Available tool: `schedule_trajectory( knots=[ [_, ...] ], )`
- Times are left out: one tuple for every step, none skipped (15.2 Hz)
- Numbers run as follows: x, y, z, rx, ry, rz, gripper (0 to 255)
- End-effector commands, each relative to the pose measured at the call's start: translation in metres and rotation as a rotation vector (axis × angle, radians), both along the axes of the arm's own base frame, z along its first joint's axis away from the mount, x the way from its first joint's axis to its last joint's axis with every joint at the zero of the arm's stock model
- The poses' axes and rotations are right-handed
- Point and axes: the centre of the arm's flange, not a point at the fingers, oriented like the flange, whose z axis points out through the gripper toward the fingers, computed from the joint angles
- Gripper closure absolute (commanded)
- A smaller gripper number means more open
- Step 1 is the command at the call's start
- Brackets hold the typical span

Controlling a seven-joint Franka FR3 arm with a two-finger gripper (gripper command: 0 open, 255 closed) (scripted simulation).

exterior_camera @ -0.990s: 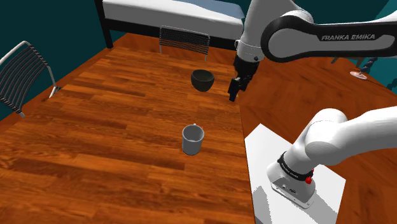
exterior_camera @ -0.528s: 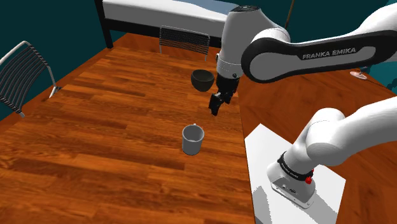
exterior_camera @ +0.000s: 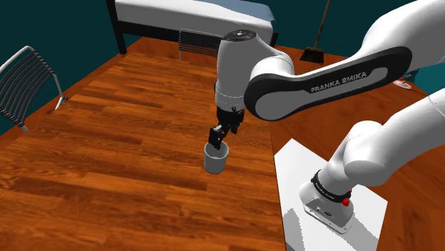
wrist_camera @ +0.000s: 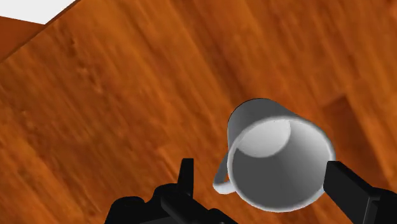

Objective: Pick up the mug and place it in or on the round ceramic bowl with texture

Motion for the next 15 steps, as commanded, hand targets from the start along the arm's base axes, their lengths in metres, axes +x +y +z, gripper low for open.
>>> schedule_trajectory(
  knots=[
    [0.002, 0.026, -0.011, -0.001, -0.001, 0.0, 0],
    [0.004, 0.038, -0.017, -0.002, -0.002, 0.0, 0],
    [0.005, 0.05, -0.022, -0.003, -0.003, 0.001, 0],
    [0.006, 0.062, -0.028, -0.004, -0.003, 0.001, 0],
    [0.007, 0.067, -0.03, -0.004, -0.003, 0.001, 0],
    [0.007, 0.067, -0.036, -0.004, -0.003, 0.001, 0],
    [0.007, 0.067, -0.041, -0.004, -0.003, 0.001, 0],
    [0.007, 0.066, -0.046, -0.004, -0.003, 0.001, 0],
    [0.007, 0.066, -0.051, -0.004, -0.003, 0.001, 0],
    [0.007, 0.066, -0.057, -0.004, -0.003, 0.001, 0],
    [0.007, 0.065, -0.062, -0.004, -0.003, 0.001, 0],
    [0.007, 0.065, -0.067, -0.004, -0.003, 0.001, 0],
    [0.007, 0.065, -0.07, -0.004, -0.003, 0.001, 0],
    [0.007, 0.065, -0.07, -0.004, -0.003, 0.001, 0],
    [0.007, 0.065, -0.07, -0.004, -0.003, 0.001, 0]
  ],
)
